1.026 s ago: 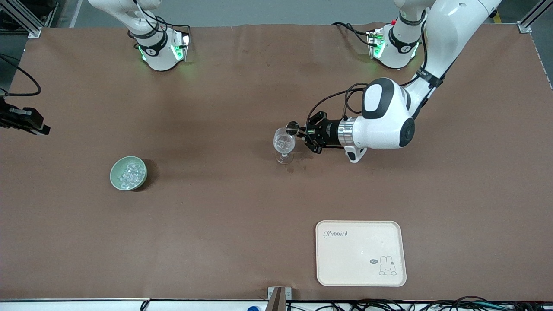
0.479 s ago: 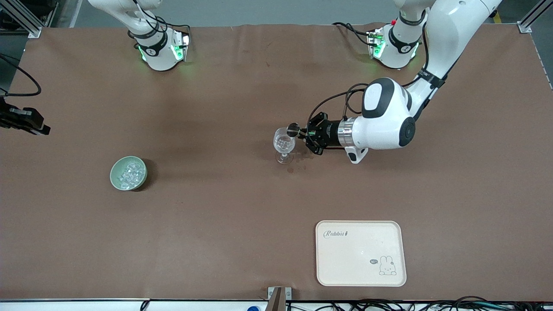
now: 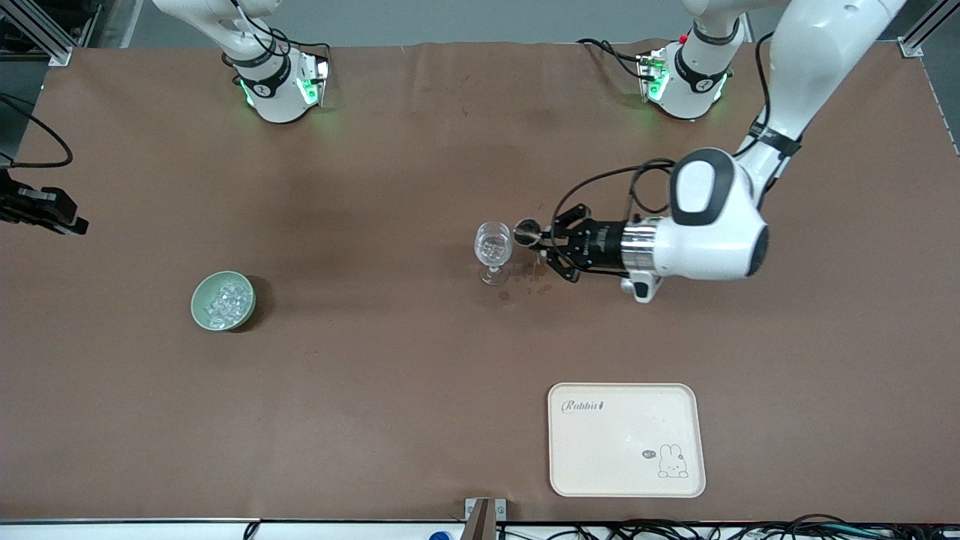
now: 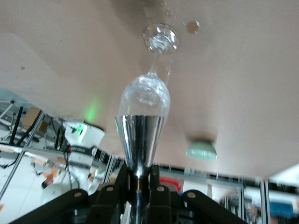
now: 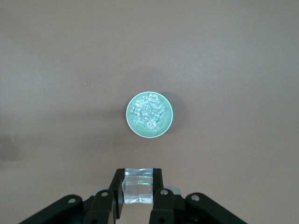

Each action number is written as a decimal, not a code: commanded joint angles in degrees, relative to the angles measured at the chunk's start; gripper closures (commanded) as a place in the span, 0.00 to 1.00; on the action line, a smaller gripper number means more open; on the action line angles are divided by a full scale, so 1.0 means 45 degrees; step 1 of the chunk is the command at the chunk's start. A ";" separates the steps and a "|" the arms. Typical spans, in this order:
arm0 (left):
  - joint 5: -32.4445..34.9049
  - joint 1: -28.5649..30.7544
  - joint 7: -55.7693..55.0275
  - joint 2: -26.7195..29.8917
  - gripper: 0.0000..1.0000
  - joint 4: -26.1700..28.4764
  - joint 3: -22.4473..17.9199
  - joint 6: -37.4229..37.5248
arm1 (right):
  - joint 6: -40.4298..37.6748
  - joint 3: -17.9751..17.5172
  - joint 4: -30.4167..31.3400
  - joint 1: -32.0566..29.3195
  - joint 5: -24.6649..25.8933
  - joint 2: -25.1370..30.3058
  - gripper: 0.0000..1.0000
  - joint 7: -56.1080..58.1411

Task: Pour wine and add ice with both arms
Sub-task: 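Withdraw the jigger with the left gripper while the right gripper carries ice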

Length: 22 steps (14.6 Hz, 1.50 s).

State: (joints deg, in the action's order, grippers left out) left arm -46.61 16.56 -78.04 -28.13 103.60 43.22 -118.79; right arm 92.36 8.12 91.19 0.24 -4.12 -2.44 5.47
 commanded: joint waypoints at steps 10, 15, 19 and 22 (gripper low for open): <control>-0.1672 0.2394 0.3163 -0.4155 0.99 -0.4247 0.0104 0.1613 | 0.2013 -0.0047 -0.0691 0.6738 -0.0023 -0.1875 0.97 -1.0172; -0.3252 0.2356 0.4273 -0.5759 0.99 -0.5772 -0.0928 0.1437 | 0.2558 -0.0066 -0.3132 0.9747 -0.0022 -0.4706 0.98 -1.2423; -0.3528 0.2258 0.5524 -0.6561 0.99 -0.6263 -0.1673 0.0329 | 0.3711 -0.0066 -0.3370 1.1078 -0.0372 -0.5842 0.99 -1.3187; -0.3547 0.2218 0.5508 -0.6854 0.99 -0.6263 -0.1869 -0.1059 | 0.3927 -0.0066 -0.3389 1.1684 -0.0374 -0.6389 0.98 -1.3421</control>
State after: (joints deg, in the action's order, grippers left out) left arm -61.05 27.56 -53.45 -57.90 77.05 35.25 -120.71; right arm 110.00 7.08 77.52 51.67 -4.49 -29.64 -53.98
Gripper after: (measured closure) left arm 0.789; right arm 0.722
